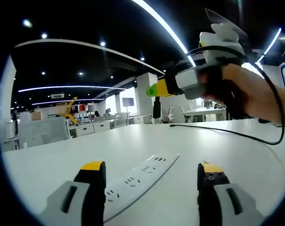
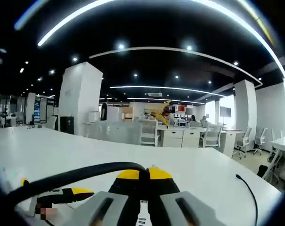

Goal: Locate the USB plug end of the data cable currently connected to the USB port on the desk. Grip the plug, withdraw it from the port, and place it onto the desktop.

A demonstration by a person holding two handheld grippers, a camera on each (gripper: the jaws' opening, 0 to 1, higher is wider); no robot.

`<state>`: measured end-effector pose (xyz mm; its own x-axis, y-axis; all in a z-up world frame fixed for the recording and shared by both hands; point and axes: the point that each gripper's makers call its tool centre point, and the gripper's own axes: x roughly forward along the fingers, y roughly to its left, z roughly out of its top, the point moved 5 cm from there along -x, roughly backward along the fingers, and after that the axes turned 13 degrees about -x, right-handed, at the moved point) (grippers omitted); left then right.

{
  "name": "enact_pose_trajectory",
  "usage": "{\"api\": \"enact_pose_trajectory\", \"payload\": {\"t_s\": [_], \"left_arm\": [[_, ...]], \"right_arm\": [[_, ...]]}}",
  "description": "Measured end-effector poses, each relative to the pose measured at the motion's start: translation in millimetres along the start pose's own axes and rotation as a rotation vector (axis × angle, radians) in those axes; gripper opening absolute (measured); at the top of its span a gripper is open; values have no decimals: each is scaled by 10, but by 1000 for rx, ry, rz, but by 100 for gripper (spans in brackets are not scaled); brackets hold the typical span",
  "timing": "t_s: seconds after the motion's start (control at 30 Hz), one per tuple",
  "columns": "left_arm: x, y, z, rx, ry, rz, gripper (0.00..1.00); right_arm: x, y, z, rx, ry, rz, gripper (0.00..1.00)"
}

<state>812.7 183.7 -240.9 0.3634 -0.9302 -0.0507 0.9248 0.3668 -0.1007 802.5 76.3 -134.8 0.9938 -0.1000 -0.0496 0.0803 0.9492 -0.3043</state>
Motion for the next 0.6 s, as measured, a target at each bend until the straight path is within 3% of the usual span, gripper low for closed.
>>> {"api": "enact_pose_trajectory", "payload": {"t_s": [0.2,0.43,0.6], "left_arm": [[-10,10,33,-21,-23,-1,80],[-6,-28,47,-8,-30,-21,81],[-39,-57,111,-8,-71,-34,81]], "right_arm": [[-88,-6,-121,69,8,15,5],[-274,-81,-196,91,16,22,5],[-374,-132,-213,110,18,29,5]]}}
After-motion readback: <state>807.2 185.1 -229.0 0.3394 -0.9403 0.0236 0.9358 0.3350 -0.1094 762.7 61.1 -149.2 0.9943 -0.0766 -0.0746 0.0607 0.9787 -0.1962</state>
